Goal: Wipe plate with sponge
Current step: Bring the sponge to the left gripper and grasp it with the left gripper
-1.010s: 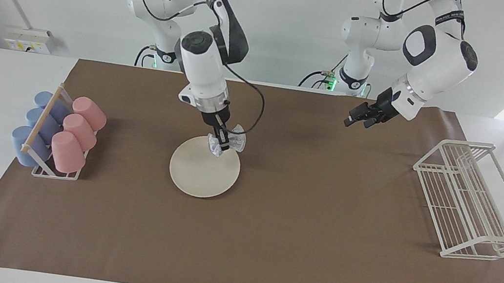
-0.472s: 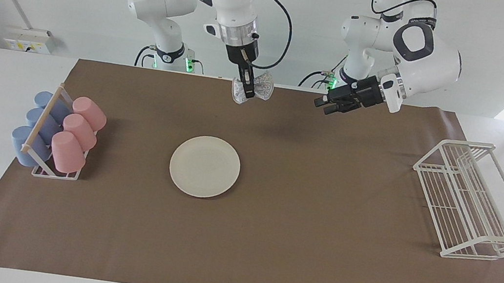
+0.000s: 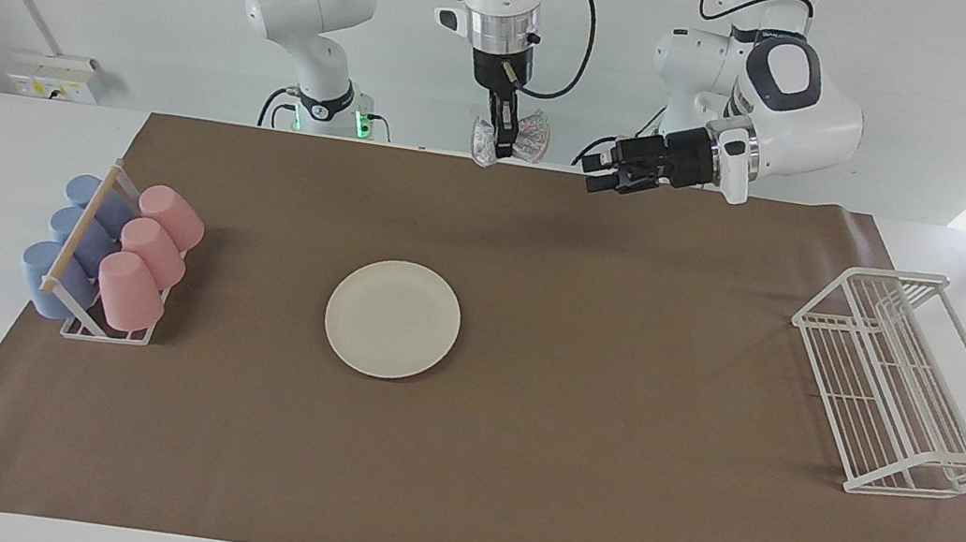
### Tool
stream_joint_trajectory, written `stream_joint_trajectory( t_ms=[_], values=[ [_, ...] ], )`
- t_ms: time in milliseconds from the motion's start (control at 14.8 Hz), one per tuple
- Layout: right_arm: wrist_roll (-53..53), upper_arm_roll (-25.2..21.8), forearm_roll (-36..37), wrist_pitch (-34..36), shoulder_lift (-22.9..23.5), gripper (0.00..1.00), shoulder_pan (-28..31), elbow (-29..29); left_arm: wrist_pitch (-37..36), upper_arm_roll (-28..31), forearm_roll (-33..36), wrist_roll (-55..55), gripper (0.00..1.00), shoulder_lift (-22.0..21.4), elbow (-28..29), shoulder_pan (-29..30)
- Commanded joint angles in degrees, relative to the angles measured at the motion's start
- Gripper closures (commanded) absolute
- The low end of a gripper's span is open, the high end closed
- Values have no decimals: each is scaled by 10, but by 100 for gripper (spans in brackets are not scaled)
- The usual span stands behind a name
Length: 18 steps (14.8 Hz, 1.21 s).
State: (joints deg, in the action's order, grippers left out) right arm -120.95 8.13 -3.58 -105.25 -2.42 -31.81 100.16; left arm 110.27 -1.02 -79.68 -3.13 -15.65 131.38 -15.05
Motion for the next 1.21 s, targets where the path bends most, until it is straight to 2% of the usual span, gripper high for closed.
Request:
stream_joint_trajectory(
  t_ms=[0, 135, 337, 472, 539, 674, 741, 808, 1145],
  values=[
    [-8, 2, 7, 7, 0, 100, -3, -1, -18, 6, -14, 7, 0, -7, 1, -14],
    [-8, 2, 7, 6, 0, 100, -3, 0, 12, 6, -17, 6, 0, -7, 1, -47],
    [-7, 2, 8, 7, 0, 100, -2, 0, 19, 6, -17, 5, 0, -8, 6, -65],
    [-5, 2, 8, 7, -1, 100, -2, 0, 19, 5, -17, 1, 6, -10, 8, -67],
    [-4, 2, 8, 7, 0, 100, -2, 0, 20, 1, -18, -2, 12, -11, 11, -68],
    [-3, 2, 8, 8, 0, 100, -2, 0, 28, -1, -18, -27, 42, -11, 11, -72],
    [-3, 2, 9, 8, 0, 100, -2, 0, 33, -1, -18, -33, 74, -11, 11, -81],
    [-3, 1, 8, 8, -1, 100, -2, 0, 37, -1, -18, -43, 100, -11, 12, -82],
    [-3, 1, 9, 8, 0, 100, -1, 0, 30, 0, -17, -88, 100, -13, 12, -82]
  ],
)
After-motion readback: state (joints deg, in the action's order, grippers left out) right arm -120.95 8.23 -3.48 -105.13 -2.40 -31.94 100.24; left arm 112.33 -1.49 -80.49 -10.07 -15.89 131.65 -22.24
